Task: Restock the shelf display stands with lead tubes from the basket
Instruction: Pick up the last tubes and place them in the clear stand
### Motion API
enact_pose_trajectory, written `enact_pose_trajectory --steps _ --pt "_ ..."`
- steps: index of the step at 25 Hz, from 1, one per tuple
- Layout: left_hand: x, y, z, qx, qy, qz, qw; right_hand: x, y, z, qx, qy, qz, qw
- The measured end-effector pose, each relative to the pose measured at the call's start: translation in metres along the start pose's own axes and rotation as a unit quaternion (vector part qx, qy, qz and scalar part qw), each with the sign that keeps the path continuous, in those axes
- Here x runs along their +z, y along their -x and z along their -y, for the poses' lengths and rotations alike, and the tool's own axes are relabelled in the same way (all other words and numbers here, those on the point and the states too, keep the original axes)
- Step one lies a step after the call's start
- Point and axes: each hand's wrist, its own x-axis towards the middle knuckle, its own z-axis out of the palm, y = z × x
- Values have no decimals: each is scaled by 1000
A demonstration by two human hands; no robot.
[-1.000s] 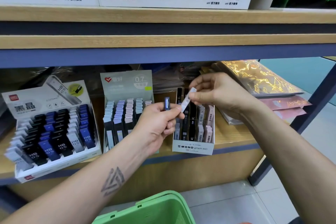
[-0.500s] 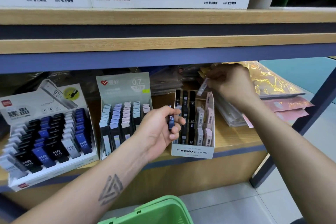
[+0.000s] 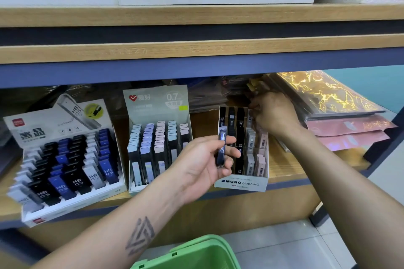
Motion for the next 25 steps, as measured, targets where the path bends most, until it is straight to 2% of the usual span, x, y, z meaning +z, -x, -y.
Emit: enact_pose_trajectory --steps 5,7,9,11,12,14,16,18,19,22,25 --pt "-1 3 -2 -12 46 21 999 -11 5 4 -19 33 -1 999" --pt "0 5 -4 -9 61 28 998 -25 10 12 -6 -109 22 994" --pt "1 6 -4 -3 72 35 997 -41 17 23 13 -299 145 943" --pt "2 8 -5 7 73 40 996 -48 25 30 -13 -354 263 897" --pt "3 9 -5 11 72 40 997 -47 29 32 -27 -370 289 883" --pt "3 10 -4 22 41 32 998 -45 33 34 -25 -410 271 870" --pt "2 9 0 60 -100 -13 993 -48 32 34 -12 -435 241 868" --pt "0 8 3 121 -285 -72 948 -51 31 34 -35 -420 243 874" --pt "-1 8 4 142 -309 -88 936 -52 31 35 -55 -408 254 875" --pt "0 9 1 150 -194 -94 965 -50 37 43 -98 -399 274 869" --pt "2 8 -7 163 -85 -103 978 -49 36 40 -57 -454 228 860"
